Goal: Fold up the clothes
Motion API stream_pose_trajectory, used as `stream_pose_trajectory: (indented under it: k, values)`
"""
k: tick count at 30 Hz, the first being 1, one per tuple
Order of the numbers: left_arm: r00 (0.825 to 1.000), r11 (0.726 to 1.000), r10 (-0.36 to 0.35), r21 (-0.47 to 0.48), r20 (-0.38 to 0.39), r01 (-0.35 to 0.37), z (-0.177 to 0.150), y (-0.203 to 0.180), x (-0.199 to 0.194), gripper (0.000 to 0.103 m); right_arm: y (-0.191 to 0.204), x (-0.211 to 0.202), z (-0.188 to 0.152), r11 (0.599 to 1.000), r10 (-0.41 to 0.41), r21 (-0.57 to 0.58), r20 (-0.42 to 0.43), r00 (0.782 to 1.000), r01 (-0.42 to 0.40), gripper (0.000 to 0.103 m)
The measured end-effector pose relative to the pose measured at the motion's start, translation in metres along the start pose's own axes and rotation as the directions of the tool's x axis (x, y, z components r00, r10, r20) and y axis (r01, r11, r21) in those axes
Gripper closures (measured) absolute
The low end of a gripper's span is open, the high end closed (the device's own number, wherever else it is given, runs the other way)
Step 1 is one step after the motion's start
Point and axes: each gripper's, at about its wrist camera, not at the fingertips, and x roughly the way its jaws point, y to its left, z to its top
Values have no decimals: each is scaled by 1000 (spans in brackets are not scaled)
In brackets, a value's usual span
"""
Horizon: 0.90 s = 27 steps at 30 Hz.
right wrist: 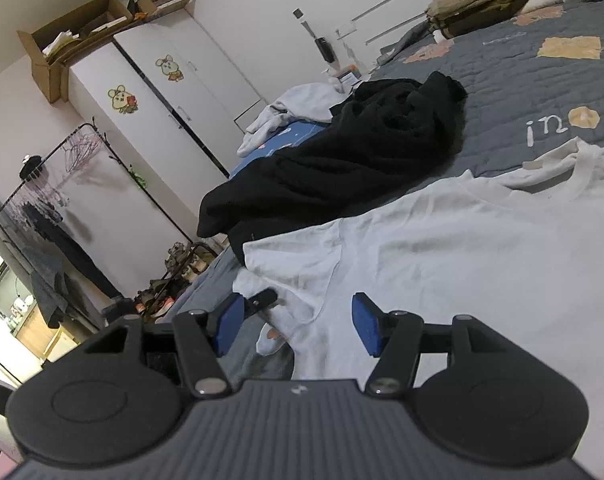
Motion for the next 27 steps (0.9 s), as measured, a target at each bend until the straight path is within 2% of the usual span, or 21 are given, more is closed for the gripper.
stream_pose_trajectory:
  k: [1, 3, 5, 7, 8, 11, 13, 14, 15, 16, 18, 20, 22, 25, 26, 27]
  values:
    - [1000, 995, -20, 93, -9, 21, -4, -14, 0, 97, -3, -2, 2, 1000, -5, 5, 7, 1000, 5, 44]
    - [998, 959, -58, 276, -34, 65, -12, -43, -1, 97, -10, -6, 6, 1000, -18, 17, 19, 1000, 18, 44]
    - [994, 887, -90, 448, -64, 109, -20, -71, -1, 97, -17, -9, 9, 999, -30, 38, 26, 999, 29, 44]
    - [988, 783, -115, 603, -100, 152, -27, -99, -2, 96, -23, -12, 11, 998, -39, 51, 34, 999, 37, 43]
    - [986, 755, -122, 633, -117, 169, -29, -105, -3, 95, -26, -14, 12, 998, -43, 57, 38, 998, 41, 43]
    - [978, 755, -136, 622, -157, 205, -29, -101, -8, 89, -33, -14, 14, 997, -52, 60, 31, 998, 50, 43]
    - [971, 761, -158, 605, -177, 234, -27, -97, -14, 71, -37, -13, 15, 996, -54, 69, 24, 998, 53, 43]
    - [966, 770, -186, 585, -179, 257, -24, -93, -20, 57, -39, -12, 14, 996, -57, 70, 19, 998, 55, 43]
    - [960, 775, -213, 566, -183, 280, -21, -90, -26, 48, -41, -10, 14, 996, -59, 70, 13, 998, 58, 43]
    - [952, 778, -240, 550, -188, 304, -18, -86, -33, 46, -43, -9, 14, 995, -65, 70, 6, 998, 64, 43]
    - [937, 785, -291, 512, -192, 349, -11, -80, -44, 46, -48, -6, 12, 994, -78, 74, -5, 997, 78, 43]
    - [935, 813, -316, 463, -161, 354, -4, -76, -48, 46, -53, -3, 11, 992, -103, 75, -11, 995, 103, 43]
    - [943, 849, -305, 411, -131, 332, 1, -71, -47, 46, -58, 0, 9, 989, -128, 77, -19, 992, 129, 43]
    - [964, 907, -242, 326, -112, 266, 6, -61, -32, 48, -64, 3, 6, 984, -148, 91, -31, 988, 151, 43]
    - [969, 924, -218, 294, -115, 243, 7, -57, -27, 59, -65, 5, 4, 984, -152, 94, -34, 988, 154, 43]
    - [974, 936, -187, 279, -127, 216, 7, -56, -22, 83, -66, 6, 3, 983, -151, 95, -36, 988, 154, 43]
